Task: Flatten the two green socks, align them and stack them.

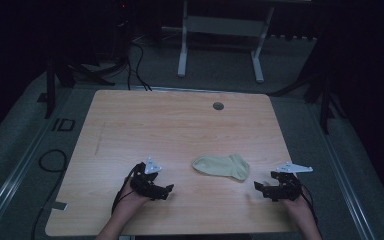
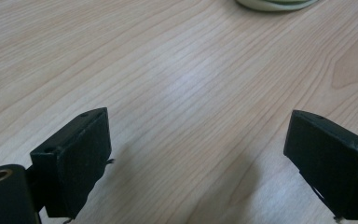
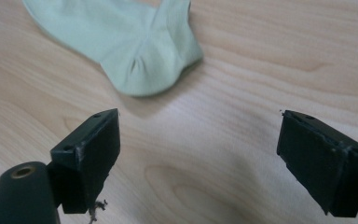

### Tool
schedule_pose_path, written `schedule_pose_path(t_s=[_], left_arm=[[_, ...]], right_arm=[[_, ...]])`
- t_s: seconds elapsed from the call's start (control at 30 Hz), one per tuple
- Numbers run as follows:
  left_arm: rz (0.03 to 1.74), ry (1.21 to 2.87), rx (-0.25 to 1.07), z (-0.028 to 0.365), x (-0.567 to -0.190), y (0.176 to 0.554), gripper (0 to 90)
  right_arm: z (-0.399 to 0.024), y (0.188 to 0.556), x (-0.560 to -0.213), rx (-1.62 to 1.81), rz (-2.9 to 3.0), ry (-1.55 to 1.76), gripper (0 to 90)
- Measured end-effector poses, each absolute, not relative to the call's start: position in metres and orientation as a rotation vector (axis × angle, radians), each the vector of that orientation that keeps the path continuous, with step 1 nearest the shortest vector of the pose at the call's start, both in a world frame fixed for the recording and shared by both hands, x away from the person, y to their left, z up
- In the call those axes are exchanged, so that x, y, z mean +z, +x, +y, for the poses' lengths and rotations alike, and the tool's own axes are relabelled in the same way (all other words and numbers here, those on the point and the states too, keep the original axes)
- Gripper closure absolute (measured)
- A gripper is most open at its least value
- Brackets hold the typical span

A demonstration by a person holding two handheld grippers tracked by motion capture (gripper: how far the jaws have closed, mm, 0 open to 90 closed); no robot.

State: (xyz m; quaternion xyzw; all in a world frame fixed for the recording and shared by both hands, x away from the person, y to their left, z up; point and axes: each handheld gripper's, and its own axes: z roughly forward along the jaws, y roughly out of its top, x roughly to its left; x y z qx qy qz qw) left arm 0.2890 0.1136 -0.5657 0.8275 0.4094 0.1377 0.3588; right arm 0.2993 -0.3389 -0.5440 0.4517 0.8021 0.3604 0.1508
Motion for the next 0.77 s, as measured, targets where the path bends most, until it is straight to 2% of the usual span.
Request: schedule_pose_path(t_s=[0.37, 0.77], left_arm=[[1.064, 2.111, 0.344, 0.125, -0.573, 0.274, 7.2], [1.067, 2.103, 0.349, 0.130, -0.574, 0.270, 7.3]], right_arm=[[-0.348, 0.279, -0.550, 1.035, 2.274, 1.308, 13.1], [-0.352, 0.278, -0.555, 1.040, 2.240, 1.326, 13.1]])
